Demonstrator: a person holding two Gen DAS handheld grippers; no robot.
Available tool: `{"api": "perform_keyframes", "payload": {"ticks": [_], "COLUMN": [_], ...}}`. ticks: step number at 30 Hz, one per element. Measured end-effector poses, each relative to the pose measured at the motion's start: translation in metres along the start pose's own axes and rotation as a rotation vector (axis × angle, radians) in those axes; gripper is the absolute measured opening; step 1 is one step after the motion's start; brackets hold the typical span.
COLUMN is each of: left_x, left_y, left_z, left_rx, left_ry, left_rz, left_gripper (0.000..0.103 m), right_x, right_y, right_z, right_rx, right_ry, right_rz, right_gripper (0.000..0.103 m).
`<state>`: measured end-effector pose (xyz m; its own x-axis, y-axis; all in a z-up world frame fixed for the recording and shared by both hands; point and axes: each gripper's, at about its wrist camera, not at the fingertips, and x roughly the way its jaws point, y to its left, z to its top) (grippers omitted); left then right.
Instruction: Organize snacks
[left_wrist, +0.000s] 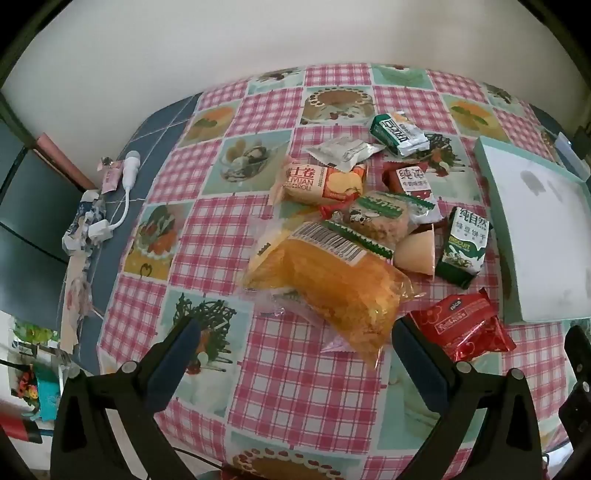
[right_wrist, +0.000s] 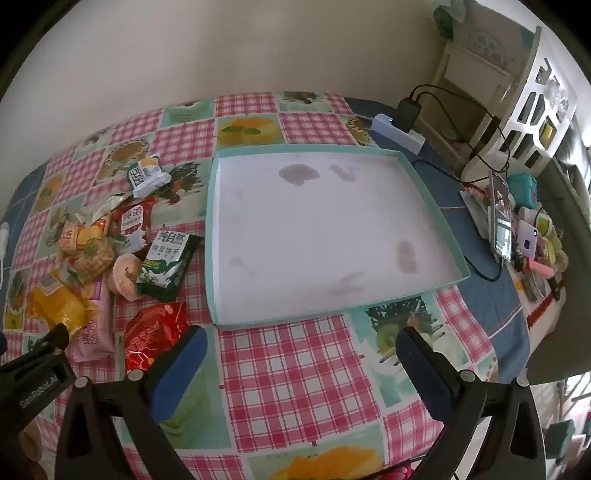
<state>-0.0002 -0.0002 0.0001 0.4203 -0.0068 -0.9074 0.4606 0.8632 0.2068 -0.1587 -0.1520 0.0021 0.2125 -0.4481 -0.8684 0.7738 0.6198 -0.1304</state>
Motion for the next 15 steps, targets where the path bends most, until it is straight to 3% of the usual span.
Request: {"api": "perform_keyframes", "payload": {"ticks": [15], "left_x": [0.0018], "left_y": [-0.0044], "left_z": [-0.0024], "left_rx": [0.040], "left_ry": [0.001], "left_rz": [0.042], "left_gripper": [0.103], "right_x": [0.0020], "right_y": [-0.0002], "right_z": [0.0012], "right_rx": [0.007], "right_ry": [0.006], "right_rz": [0.007], "right_gripper": [0.103]}}
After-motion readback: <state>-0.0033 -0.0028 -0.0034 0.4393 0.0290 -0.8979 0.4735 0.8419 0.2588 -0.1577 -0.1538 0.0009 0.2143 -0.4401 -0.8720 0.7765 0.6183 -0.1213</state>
